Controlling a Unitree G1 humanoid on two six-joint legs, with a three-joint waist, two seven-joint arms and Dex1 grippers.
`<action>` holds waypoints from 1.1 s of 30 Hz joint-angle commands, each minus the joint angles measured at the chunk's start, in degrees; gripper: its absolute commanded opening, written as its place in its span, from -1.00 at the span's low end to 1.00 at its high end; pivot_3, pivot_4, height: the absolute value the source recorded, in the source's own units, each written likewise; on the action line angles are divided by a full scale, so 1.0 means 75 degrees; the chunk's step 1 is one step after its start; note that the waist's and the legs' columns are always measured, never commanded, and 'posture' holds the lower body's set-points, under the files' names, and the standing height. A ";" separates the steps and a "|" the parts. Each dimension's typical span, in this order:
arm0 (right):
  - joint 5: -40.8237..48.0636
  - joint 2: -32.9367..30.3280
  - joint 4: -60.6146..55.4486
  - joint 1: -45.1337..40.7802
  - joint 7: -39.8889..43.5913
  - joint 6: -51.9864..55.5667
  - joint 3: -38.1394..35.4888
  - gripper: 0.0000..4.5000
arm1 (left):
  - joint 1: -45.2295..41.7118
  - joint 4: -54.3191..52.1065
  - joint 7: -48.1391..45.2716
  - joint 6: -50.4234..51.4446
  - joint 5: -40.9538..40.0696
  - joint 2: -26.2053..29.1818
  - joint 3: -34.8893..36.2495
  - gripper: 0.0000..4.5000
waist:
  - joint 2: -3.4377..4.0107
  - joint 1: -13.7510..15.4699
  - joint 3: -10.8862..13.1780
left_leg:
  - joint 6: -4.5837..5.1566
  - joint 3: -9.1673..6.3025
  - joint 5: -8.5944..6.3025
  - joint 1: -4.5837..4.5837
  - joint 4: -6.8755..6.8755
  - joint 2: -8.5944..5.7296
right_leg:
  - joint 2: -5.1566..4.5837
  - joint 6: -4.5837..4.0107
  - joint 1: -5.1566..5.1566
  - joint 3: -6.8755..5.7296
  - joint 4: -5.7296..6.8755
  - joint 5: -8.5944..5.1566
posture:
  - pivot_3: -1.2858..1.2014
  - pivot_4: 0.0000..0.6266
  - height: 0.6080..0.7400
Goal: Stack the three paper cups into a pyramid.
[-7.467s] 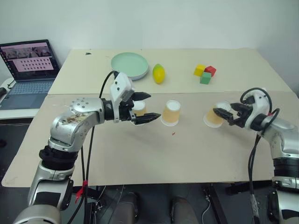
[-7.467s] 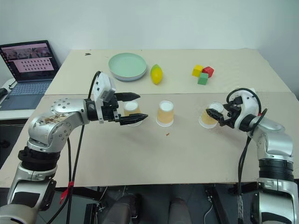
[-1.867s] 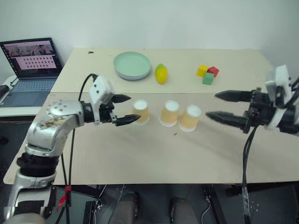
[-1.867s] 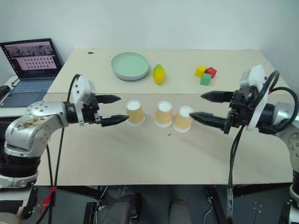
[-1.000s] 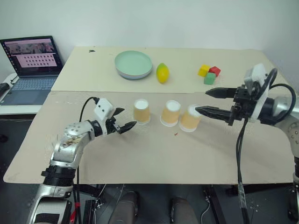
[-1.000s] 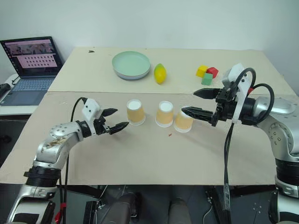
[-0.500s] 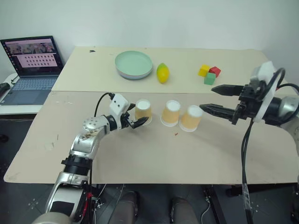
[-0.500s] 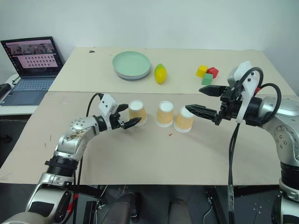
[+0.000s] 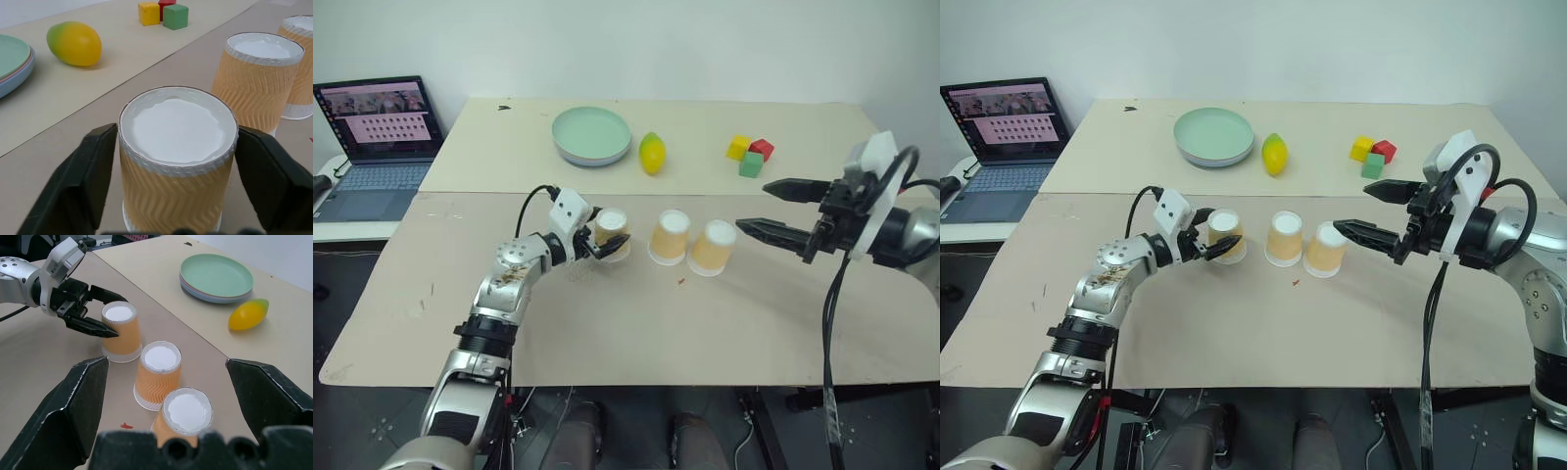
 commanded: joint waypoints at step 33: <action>0.0555 0.0599 -0.1925 0.1656 -0.1534 0.0268 -0.0959 1.00 | -0.5461 0.3850 -0.2045 -0.0195 -0.0176 -0.1426 0.0017 0.13 | -0.0025 -0.0078 0.0015 | 0.0003 -0.0007 -0.0001 -0.0009 0.0014 -0.0007 | -0.0002 0.0026 0.0003 -0.0013 0.0008 -0.0001 | 0.03 -0.52 1.00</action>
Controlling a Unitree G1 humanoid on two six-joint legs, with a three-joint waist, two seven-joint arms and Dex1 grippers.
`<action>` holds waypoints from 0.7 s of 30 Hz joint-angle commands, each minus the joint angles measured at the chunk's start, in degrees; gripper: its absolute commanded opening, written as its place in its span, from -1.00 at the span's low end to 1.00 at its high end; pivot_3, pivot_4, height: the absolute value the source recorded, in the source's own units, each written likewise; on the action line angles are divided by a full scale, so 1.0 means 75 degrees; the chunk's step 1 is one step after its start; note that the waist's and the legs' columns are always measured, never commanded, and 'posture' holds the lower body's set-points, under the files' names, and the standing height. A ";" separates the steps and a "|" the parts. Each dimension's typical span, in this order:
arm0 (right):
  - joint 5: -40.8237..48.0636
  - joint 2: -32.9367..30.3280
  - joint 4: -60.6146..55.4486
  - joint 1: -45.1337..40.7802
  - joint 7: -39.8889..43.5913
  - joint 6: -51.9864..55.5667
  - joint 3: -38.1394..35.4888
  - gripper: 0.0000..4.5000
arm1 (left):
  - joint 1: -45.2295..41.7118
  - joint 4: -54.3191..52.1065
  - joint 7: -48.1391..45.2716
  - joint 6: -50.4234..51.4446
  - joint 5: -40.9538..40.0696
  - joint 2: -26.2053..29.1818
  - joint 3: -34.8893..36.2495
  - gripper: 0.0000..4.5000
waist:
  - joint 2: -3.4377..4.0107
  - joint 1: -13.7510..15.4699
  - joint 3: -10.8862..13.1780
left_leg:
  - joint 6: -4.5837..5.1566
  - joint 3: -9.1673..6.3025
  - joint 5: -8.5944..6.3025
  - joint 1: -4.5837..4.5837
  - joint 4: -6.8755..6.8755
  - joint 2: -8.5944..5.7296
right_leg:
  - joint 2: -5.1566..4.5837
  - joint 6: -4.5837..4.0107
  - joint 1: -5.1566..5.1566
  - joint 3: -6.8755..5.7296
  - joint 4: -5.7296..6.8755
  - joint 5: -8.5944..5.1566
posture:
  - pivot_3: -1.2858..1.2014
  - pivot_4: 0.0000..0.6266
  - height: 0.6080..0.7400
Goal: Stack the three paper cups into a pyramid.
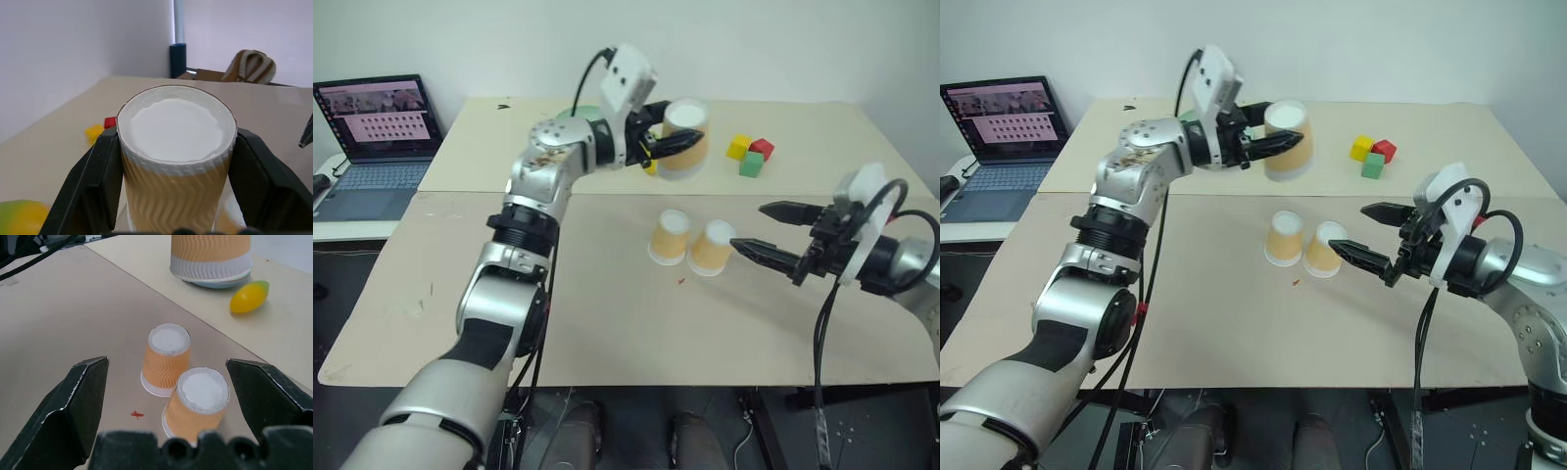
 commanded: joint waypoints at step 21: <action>0.0445 0.0122 -0.0934 0.0628 -0.1185 0.0051 -0.0731 1.00 | 0.0146 0.0021 -0.0991 0.0034 0.0567 -0.0599 -0.0561 0.13 | -0.0003 0.0015 0.0002 | 0.0001 -0.0001 0.0000 0.0000 0.0001 0.0001 | 0.0000 0.0000 0.0001 0.0000 -0.0003 0.0000 | 0.03 -0.52 1.00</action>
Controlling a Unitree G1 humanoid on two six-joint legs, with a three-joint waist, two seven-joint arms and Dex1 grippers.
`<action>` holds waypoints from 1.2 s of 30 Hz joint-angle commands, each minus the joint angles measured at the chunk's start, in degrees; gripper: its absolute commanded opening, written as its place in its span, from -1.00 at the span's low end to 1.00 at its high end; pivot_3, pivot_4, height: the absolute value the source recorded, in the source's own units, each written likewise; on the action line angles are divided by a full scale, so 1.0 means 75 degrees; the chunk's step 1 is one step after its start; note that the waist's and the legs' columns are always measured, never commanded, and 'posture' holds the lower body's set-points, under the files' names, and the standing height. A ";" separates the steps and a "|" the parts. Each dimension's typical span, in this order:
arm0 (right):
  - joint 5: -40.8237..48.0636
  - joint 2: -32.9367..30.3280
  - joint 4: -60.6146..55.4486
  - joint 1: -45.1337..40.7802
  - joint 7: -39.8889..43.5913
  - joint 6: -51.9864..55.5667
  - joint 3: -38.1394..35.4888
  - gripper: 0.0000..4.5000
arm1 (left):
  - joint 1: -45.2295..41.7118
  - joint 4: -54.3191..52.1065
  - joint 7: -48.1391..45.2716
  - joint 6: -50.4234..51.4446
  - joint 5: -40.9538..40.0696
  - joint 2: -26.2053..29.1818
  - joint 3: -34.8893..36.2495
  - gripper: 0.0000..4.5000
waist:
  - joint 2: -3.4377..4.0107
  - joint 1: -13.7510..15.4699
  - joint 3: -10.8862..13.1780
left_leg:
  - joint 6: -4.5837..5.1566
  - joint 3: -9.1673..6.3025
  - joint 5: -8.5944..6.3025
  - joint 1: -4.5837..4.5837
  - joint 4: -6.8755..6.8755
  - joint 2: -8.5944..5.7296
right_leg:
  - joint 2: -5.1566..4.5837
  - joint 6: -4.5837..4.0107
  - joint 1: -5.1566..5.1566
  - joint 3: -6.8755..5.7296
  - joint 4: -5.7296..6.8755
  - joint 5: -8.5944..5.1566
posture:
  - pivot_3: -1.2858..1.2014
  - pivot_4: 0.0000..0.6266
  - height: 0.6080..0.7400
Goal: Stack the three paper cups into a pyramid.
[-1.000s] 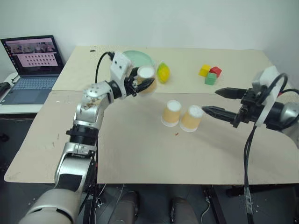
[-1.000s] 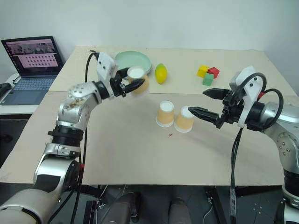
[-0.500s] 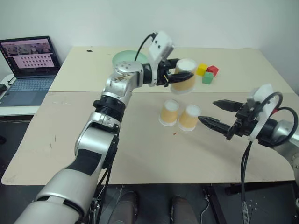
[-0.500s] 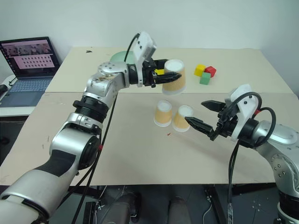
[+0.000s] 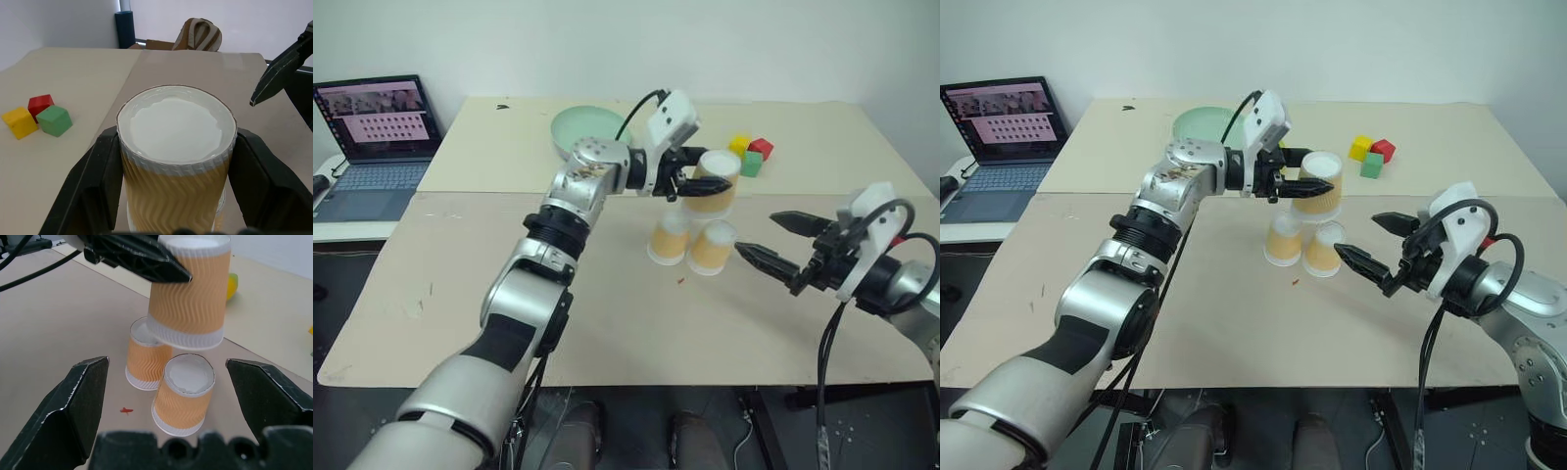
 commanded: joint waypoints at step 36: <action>-0.0092 -0.0280 0.0169 -0.0230 0.0150 -0.0154 -0.0255 1.00 | 0.0248 -0.2537 -0.0071 0.1344 -0.0758 0.0038 0.0183 0.99 | 0.0001 0.0028 0.0000 | 0.0000 -0.0001 0.0000 -0.0001 0.0001 -0.0001 | 0.0000 0.0000 0.0001 0.0001 -0.0001 0.0000 | 0.03 -0.52 1.00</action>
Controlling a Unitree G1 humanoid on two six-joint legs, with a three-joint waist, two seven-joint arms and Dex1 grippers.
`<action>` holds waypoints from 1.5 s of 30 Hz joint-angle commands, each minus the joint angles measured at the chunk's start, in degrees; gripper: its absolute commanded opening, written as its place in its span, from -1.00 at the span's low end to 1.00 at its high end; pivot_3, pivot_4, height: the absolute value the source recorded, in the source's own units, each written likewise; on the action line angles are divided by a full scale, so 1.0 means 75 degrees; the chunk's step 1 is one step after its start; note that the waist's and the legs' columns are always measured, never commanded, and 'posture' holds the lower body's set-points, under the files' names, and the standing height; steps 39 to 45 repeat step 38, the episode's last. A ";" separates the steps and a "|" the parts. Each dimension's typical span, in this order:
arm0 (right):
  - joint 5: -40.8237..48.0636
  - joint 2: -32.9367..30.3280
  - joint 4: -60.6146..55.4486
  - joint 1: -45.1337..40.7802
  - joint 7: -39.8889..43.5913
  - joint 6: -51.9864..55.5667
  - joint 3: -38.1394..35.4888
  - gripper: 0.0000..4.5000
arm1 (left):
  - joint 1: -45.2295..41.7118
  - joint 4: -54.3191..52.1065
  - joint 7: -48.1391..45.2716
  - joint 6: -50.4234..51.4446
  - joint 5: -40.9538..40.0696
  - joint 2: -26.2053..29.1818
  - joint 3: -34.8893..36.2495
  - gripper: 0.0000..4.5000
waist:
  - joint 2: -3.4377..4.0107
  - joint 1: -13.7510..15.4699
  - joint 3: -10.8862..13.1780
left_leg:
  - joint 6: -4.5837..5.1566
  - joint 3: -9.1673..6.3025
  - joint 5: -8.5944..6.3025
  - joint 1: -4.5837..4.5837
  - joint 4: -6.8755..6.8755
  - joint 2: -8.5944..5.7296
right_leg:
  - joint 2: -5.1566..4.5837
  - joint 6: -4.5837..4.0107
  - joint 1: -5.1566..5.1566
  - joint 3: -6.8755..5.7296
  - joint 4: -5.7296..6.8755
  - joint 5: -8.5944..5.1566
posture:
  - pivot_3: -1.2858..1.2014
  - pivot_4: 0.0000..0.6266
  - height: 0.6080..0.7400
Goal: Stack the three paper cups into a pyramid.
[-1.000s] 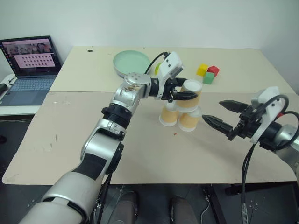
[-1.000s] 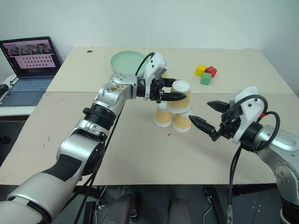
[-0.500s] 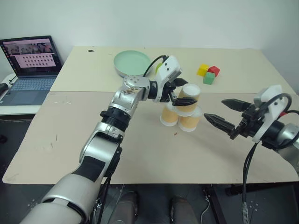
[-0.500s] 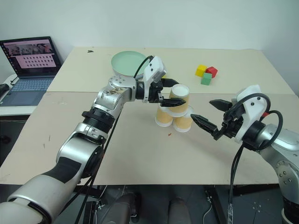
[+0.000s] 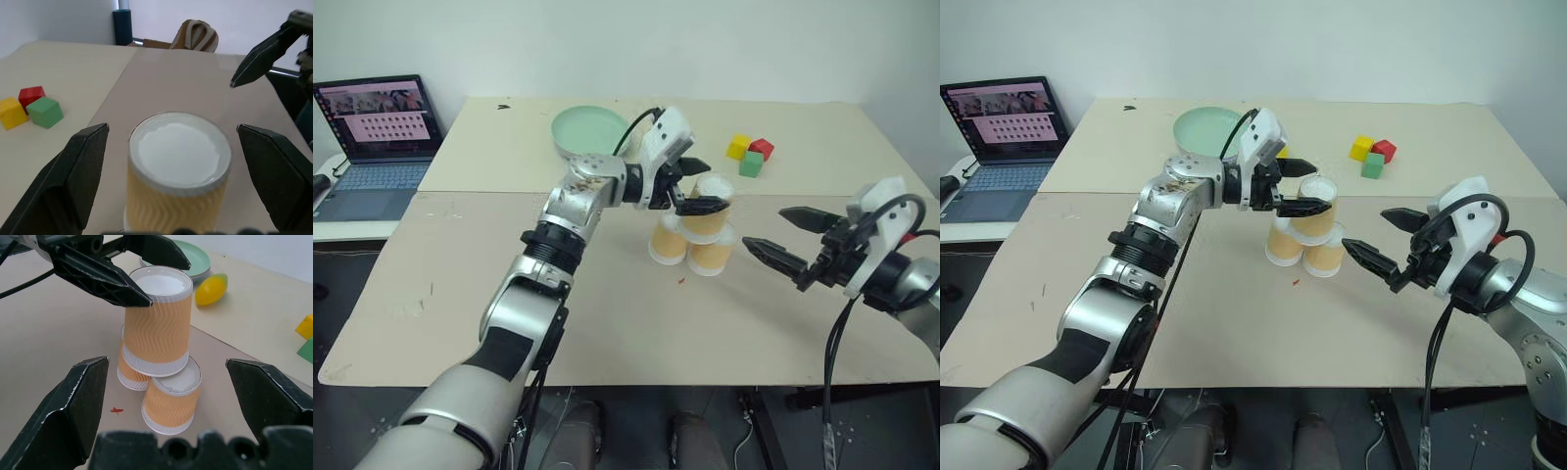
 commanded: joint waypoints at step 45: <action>-0.0997 0.0273 0.0549 0.2224 0.1156 -0.1100 -0.1387 1.00 | 0.5166 -0.5541 0.1948 0.1175 -0.0916 0.2936 0.0861 0.99 | 0.0008 0.0036 -0.0004 | -0.0006 0.0005 0.0003 0.0040 0.0003 0.0030 | 0.0003 -0.0017 0.0019 0.0024 0.0011 0.0010 | 0.03 -0.52 1.00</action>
